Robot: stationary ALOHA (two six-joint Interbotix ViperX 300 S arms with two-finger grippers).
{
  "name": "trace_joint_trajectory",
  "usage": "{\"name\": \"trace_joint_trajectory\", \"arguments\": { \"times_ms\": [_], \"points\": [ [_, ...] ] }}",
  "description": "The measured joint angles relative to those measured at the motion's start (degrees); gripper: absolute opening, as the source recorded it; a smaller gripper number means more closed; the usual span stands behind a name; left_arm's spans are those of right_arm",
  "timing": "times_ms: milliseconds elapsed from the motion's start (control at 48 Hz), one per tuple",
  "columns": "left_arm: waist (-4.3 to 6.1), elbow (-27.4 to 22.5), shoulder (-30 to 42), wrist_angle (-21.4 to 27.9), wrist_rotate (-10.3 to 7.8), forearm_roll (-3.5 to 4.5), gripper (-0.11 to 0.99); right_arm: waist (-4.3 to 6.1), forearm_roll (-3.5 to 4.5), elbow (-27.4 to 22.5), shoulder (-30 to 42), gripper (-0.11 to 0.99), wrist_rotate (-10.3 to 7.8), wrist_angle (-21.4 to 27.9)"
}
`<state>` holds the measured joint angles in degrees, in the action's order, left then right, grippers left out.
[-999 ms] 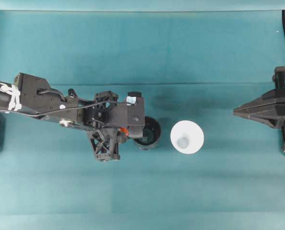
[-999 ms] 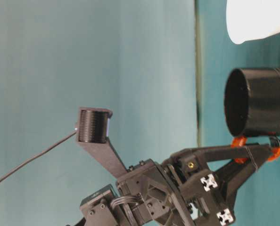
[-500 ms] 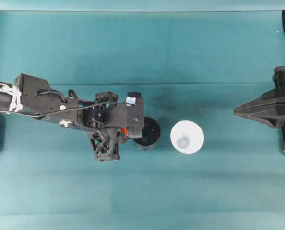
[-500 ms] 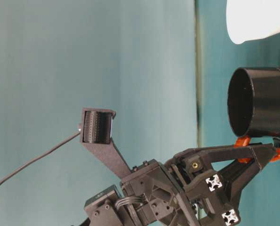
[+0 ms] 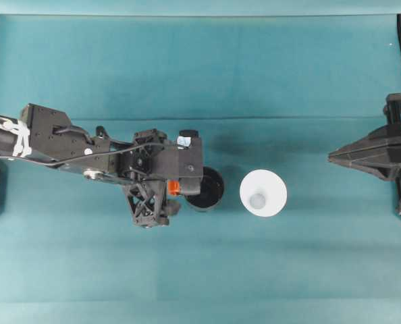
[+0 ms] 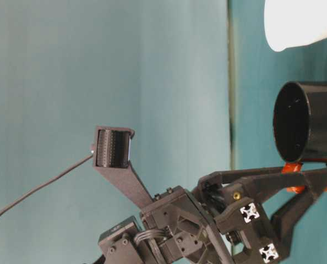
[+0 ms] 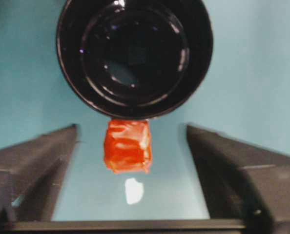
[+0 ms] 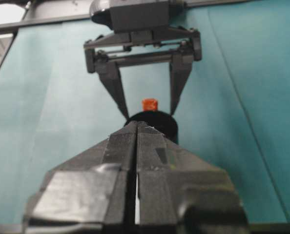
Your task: Put the paper cup into the moved red handle cup holder.
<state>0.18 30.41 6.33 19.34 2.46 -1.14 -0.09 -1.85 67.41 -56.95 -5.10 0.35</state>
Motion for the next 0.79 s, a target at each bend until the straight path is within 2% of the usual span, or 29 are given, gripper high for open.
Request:
{"name": "trace_joint_trajectory", "arguments": {
  "times_ms": [250, 437, 666, 729, 791],
  "points": [
    [0.00, 0.00, 0.00, 0.00, 0.09, 0.00, 0.91, 0.00, 0.00, 0.00, 0.00, -0.10, 0.00, 0.00],
    [0.00, 0.09, -0.44, 0.18, -0.79, 0.00, 0.91, 0.00, 0.00, 0.00, 0.00, -0.10, 0.00, 0.09],
    [0.00, 3.16, -7.56, 0.97, -0.88, 0.00, 0.91, 0.00, 0.00, 0.00, 0.00, -0.10, 0.00, 0.88],
    [0.00, 4.48, -10.28, 1.32, -0.88, 0.00, 0.91, 0.00, -0.35, -0.09, 0.00, -0.10, -0.79, 1.32],
    [0.09, 5.98, -13.54, 1.49, -0.79, 0.00, 0.91, 0.09, -0.62, -0.09, 0.00, -0.10, -2.37, 1.85]
  ]
}}
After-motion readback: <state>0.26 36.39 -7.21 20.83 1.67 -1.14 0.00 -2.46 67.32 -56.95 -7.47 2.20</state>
